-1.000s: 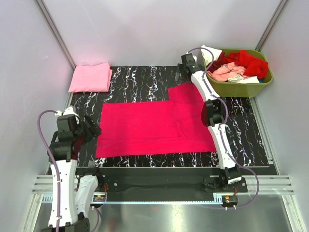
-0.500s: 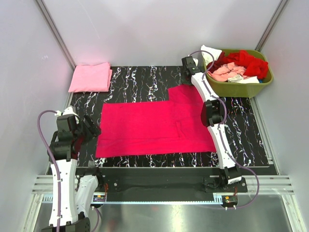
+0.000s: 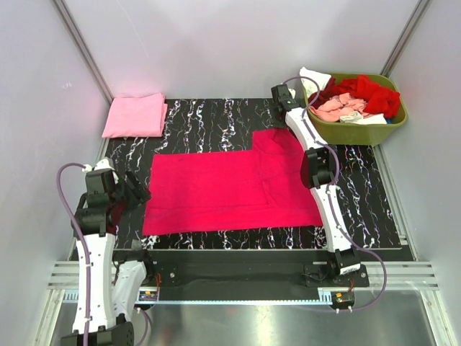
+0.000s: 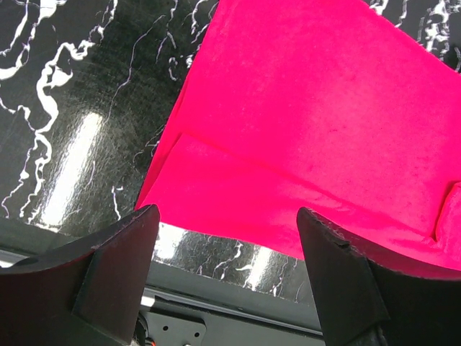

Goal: Fold and stack the t-shirts
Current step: Fold the tshirt

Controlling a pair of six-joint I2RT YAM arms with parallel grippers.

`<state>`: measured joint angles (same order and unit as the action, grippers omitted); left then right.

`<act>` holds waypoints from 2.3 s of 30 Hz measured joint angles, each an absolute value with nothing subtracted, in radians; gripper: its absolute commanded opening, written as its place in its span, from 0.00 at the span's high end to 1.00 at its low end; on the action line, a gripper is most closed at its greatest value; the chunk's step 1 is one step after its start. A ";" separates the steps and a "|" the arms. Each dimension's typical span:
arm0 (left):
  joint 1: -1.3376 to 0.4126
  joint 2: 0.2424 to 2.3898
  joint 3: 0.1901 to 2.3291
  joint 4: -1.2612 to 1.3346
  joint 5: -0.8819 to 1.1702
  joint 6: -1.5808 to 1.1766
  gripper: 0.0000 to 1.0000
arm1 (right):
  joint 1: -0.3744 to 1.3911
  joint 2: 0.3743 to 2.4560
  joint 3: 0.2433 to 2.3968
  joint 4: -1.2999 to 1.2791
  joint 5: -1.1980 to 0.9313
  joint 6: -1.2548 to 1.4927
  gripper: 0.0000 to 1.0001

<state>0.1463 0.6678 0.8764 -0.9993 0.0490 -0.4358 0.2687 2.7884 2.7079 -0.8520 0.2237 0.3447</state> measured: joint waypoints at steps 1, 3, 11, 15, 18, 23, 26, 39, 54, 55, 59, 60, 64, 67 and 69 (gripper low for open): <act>0.146 0.678 0.876 -0.999 0.045 -0.440 0.21 | 0.269 2.779 2.694 -0.854 0.215 0.344 1.00; 0.147 0.714 0.876 -0.995 0.031 -0.451 0.23 | 0.270 2.752 2.659 -0.864 0.196 0.337 1.00; 0.149 1.074 0.989 -0.857 0.027 -0.500 0.35 | 0.284 2.463 2.344 -0.886 0.103 0.337 1.00; 0.149 1.345 1.121 -0.746 0.025 -0.528 0.42 | 0.304 2.253 2.174 -0.861 0.065 0.348 1.00; 0.149 1.531 1.218 -0.692 0.023 -0.543 0.45 | 0.331 2.141 2.104 -0.841 0.045 0.356 1.00; 0.132 1.783 1.374 -0.661 0.022 -0.555 0.48 | 0.379 2.056 2.006 -0.826 0.030 0.363 1.00; 0.115 1.890 1.463 -0.659 0.010 -0.555 0.47 | 0.395 2.046 1.938 -0.822 0.015 0.364 1.00; 0.080 2.085 1.581 -0.663 -0.077 -0.572 0.46 | 0.396 1.977 1.771 -0.797 0.012 0.364 1.00; 0.033 2.160 1.653 -0.685 -0.149 -0.608 0.77 | 0.396 1.943 1.721 -0.770 0.013 0.363 1.00; 0.033 2.162 1.655 -0.690 -0.155 -0.607 0.86 | 0.396 1.943 1.721 -0.770 0.014 0.363 1.00; 0.033 2.162 1.655 -0.696 -0.165 -0.612 1.00 | 0.396 1.943 1.721 -0.770 0.017 0.362 1.00; 0.033 2.162 1.655 -0.697 -0.167 -0.612 1.00 | 0.396 1.943 1.721 -0.770 0.018 0.361 1.00; 0.033 2.162 1.662 -0.717 -0.176 -0.606 1.00 | 0.395 1.943 1.728 -0.782 0.042 0.358 1.00; 0.033 2.162 1.676 -0.759 -0.187 -0.595 1.00 | 0.390 1.943 1.753 -0.802 0.063 0.355 1.00; 0.032 2.160 1.688 -0.783 -0.197 -0.583 1.00 | 0.383 1.940 1.768 -0.809 0.080 0.356 1.00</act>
